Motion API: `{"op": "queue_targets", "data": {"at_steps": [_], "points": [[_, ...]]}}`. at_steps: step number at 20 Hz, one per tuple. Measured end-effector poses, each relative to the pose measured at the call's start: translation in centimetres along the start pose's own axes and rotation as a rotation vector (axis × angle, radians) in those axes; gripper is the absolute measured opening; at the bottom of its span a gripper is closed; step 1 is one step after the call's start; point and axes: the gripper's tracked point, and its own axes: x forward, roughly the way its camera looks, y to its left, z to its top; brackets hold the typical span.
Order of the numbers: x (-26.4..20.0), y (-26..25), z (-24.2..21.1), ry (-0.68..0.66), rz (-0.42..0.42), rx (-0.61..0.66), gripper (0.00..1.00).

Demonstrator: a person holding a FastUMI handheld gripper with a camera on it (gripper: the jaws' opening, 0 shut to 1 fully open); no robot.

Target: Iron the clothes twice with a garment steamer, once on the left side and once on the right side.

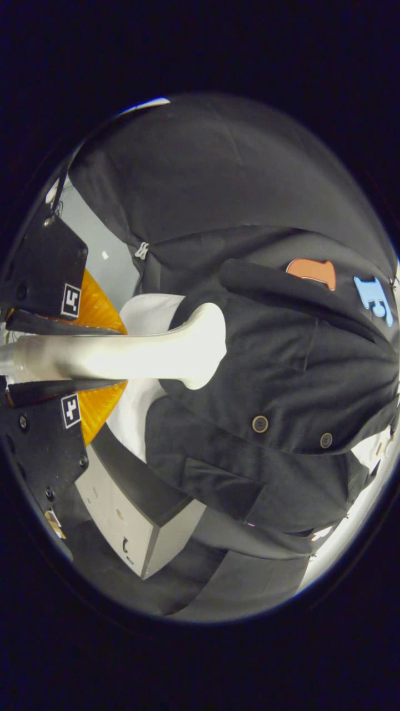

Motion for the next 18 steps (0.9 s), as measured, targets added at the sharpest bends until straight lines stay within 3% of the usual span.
{"op": "queue_targets", "data": {"at_steps": [9, 18], "points": [[1.3, 0.4, -3.1, 0.06, 0.008, -0.006, 0.36], [-0.7, -0.2, -4.0, 0.058, 0.06, 0.021, 0.36]]}}
